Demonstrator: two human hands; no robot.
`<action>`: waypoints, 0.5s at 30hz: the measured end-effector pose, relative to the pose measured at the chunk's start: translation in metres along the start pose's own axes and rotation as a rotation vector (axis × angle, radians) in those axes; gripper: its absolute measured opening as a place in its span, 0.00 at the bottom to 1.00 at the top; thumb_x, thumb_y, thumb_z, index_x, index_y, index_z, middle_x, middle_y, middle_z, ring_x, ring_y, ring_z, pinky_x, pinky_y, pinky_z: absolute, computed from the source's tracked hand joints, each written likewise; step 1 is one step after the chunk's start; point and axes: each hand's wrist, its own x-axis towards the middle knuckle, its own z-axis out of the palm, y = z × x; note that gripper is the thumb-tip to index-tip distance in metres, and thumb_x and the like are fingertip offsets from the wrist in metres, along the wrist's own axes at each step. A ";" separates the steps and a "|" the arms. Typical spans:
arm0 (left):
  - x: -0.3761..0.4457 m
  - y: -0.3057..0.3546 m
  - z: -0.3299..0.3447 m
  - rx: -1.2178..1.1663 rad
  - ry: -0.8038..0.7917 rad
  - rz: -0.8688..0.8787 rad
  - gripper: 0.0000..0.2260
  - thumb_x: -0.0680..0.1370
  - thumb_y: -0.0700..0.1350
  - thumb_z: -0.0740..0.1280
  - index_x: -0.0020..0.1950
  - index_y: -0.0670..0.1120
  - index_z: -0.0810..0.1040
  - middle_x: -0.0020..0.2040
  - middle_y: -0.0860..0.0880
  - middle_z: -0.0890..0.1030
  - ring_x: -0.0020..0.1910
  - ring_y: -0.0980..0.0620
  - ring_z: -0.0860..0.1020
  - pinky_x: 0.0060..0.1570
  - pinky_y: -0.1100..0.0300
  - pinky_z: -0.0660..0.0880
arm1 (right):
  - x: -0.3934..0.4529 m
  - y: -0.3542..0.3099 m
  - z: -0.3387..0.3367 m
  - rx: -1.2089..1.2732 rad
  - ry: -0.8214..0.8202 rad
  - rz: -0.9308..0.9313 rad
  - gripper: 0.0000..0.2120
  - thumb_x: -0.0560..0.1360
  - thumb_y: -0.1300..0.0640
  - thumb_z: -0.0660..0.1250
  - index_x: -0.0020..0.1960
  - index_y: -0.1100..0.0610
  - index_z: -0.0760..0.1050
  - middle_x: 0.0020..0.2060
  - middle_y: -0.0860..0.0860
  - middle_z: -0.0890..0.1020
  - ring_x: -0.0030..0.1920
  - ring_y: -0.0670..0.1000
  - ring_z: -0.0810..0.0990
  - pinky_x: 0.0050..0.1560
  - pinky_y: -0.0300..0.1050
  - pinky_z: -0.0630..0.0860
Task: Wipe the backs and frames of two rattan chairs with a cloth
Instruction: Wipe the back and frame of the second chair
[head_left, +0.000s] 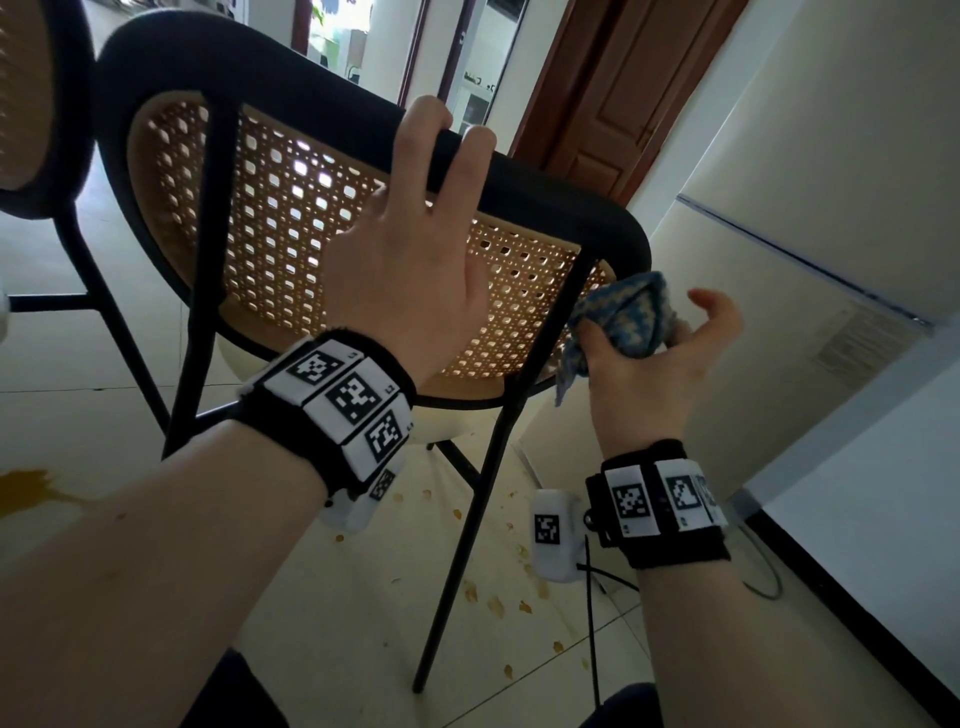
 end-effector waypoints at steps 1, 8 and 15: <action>0.000 0.000 0.000 -0.002 0.000 0.001 0.30 0.72 0.45 0.61 0.74 0.50 0.60 0.76 0.43 0.60 0.41 0.47 0.75 0.28 0.60 0.70 | -0.001 -0.003 0.001 -0.009 0.009 -0.014 0.32 0.66 0.54 0.77 0.61 0.46 0.62 0.48 0.43 0.77 0.48 0.39 0.81 0.45 0.38 0.82; 0.000 -0.001 -0.001 0.006 -0.006 0.018 0.30 0.72 0.45 0.62 0.74 0.50 0.61 0.76 0.42 0.60 0.43 0.46 0.76 0.28 0.57 0.76 | -0.013 -0.007 0.010 -0.150 -0.018 -0.178 0.15 0.76 0.48 0.68 0.60 0.53 0.78 0.50 0.46 0.82 0.50 0.43 0.81 0.50 0.41 0.81; 0.008 0.001 -0.003 0.001 0.023 0.008 0.24 0.72 0.45 0.62 0.68 0.48 0.66 0.70 0.41 0.67 0.39 0.48 0.75 0.28 0.61 0.70 | -0.014 0.006 0.013 -0.376 -0.069 -0.310 0.13 0.78 0.52 0.64 0.62 0.53 0.78 0.47 0.43 0.80 0.45 0.41 0.78 0.45 0.21 0.67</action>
